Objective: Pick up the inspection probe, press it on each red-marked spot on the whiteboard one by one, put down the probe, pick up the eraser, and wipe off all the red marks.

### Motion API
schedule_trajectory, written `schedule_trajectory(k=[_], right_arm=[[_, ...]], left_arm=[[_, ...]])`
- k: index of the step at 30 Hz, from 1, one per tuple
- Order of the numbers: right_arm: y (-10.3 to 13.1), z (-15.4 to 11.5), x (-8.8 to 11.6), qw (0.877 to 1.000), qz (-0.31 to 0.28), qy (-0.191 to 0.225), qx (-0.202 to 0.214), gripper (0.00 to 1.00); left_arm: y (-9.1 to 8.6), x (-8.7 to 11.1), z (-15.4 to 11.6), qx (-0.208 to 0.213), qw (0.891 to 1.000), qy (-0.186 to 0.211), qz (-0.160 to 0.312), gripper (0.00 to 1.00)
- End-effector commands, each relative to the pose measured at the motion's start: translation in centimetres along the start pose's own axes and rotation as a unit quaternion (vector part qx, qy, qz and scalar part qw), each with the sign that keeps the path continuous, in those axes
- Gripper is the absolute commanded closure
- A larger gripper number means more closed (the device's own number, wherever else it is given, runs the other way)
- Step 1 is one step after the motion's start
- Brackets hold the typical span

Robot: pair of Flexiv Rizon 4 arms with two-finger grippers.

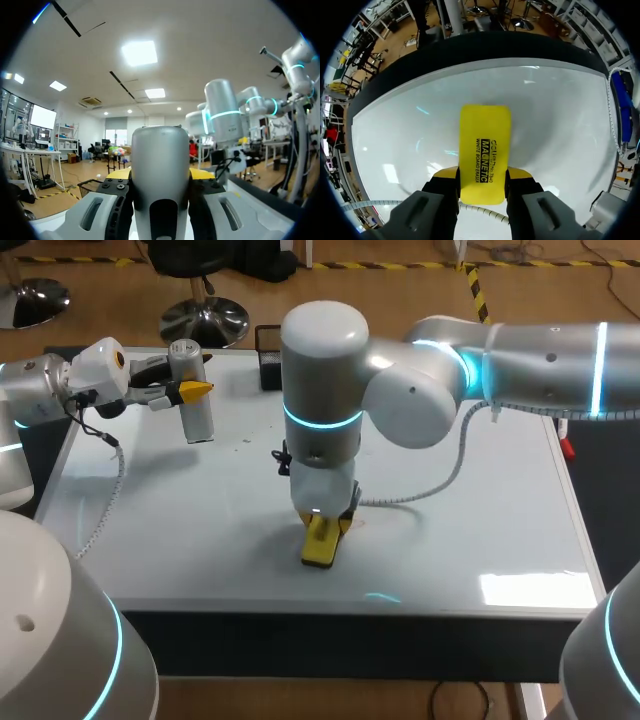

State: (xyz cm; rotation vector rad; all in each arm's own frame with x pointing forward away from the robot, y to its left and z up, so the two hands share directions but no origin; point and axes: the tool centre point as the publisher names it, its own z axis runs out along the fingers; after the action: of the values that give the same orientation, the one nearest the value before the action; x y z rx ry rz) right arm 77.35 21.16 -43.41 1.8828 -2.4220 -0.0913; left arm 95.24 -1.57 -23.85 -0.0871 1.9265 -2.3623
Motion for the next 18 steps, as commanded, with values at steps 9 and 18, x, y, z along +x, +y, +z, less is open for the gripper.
schedule_trajectory(k=[9,18], right_arm=[[-0.7,3.6,3.4,0.998,0.050,0.014,-0.019,1.00],[-1.2,5.7,5.9,0.995,0.091,0.025,-0.031,1.00]], left_arm=[[-0.1,0.0,0.0,0.000,1.000,-0.001,0.001,1.00],[-0.1,0.0,0.0,0.000,1.000,-0.001,0.001,1.00]])
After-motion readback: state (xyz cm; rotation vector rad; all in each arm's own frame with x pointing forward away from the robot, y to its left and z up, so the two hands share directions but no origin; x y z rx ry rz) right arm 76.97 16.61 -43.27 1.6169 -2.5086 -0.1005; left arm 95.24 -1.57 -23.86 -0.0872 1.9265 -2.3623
